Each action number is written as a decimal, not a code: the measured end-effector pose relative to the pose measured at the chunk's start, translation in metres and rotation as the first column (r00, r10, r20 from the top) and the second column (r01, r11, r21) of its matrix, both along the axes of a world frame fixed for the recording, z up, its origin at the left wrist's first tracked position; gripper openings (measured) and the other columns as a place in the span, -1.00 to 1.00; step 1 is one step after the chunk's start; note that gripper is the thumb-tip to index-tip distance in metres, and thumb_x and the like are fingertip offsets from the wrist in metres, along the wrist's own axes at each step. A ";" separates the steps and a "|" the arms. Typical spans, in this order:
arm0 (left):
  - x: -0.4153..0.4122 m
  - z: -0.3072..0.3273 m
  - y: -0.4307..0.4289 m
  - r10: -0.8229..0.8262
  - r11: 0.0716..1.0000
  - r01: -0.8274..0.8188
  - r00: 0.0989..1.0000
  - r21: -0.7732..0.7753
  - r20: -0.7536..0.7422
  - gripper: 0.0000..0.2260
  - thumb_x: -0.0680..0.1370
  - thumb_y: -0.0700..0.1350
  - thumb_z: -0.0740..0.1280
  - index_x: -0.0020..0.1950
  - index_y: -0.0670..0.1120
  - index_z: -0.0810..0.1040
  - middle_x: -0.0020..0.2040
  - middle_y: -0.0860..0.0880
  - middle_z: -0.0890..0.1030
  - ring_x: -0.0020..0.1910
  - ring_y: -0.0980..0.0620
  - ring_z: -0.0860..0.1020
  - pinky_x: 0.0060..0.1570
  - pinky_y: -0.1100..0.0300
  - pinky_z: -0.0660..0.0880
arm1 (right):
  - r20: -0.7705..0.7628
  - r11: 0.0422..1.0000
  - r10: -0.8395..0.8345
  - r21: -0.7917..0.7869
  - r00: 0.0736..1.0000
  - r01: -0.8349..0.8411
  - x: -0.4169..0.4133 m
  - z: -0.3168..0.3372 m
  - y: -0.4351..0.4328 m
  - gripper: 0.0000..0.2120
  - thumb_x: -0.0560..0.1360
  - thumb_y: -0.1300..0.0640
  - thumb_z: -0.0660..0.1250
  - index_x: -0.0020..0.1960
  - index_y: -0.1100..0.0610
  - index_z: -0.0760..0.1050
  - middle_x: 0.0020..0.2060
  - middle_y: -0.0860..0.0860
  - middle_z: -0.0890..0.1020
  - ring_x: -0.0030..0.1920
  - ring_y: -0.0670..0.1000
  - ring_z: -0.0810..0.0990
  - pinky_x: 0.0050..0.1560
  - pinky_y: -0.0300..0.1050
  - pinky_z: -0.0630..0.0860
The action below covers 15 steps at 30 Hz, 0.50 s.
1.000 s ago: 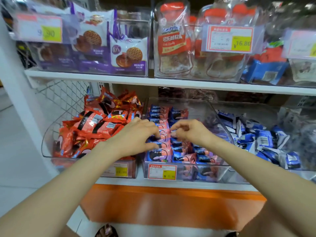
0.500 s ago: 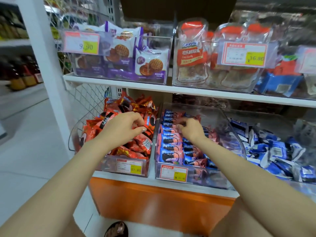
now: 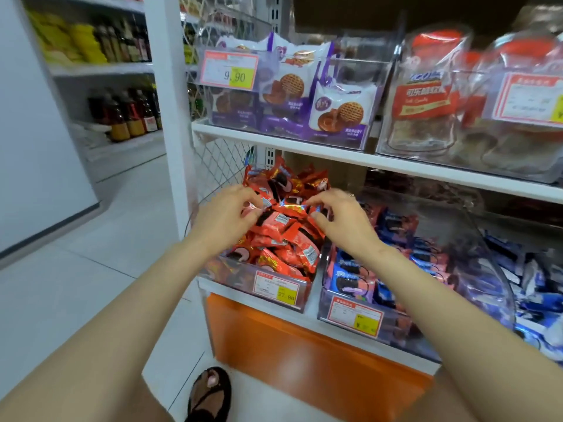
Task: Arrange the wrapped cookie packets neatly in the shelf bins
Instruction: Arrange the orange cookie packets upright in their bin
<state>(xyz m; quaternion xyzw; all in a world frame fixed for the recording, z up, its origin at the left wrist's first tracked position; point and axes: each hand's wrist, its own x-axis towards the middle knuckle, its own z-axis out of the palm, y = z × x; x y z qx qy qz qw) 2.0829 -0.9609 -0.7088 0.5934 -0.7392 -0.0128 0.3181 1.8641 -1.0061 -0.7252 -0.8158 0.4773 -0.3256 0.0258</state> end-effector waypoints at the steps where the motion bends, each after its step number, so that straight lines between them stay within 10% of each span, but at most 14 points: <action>1: 0.006 0.000 -0.002 0.030 1.000 -0.030 0.999 -0.004 -0.020 -0.87 0.51 -0.12 0.34 0.04 -0.07 0.59 0.06 -0.03 0.55 0.10 -0.01 0.48 0.01 0.14 0.35 | -0.012 1.000 0.005 0.016 1.000 -0.005 -0.002 -0.001 -0.001 -0.79 0.49 0.15 0.35 0.12 0.08 0.58 0.05 0.05 0.59 0.02 0.02 0.50 0.03 -0.17 0.33; 10: 0.029 -0.020 -0.027 -0.024 0.971 0.013 0.999 0.239 0.044 -0.45 0.45 0.10 0.41 0.36 -0.04 0.36 0.30 -0.12 0.44 0.29 -0.10 0.38 0.19 0.13 0.30 | 0.014 0.996 0.031 0.086 0.999 -0.032 0.003 0.002 -0.011 -0.69 0.48 0.06 0.39 0.21 0.00 0.54 0.14 0.04 0.58 0.16 0.03 0.50 0.09 -0.17 0.37; 15: 0.031 -0.017 -0.032 -0.152 0.932 0.109 0.983 0.346 0.099 -0.42 0.44 0.18 0.37 0.42 0.15 0.27 0.33 -0.09 0.40 0.31 -0.08 0.36 0.18 0.15 0.28 | -0.302 0.968 0.144 0.239 0.942 -0.072 0.031 0.000 -0.021 -0.46 0.45 -0.22 0.31 0.39 -0.16 0.34 0.43 -0.02 0.33 0.42 0.04 0.28 0.40 0.13 0.23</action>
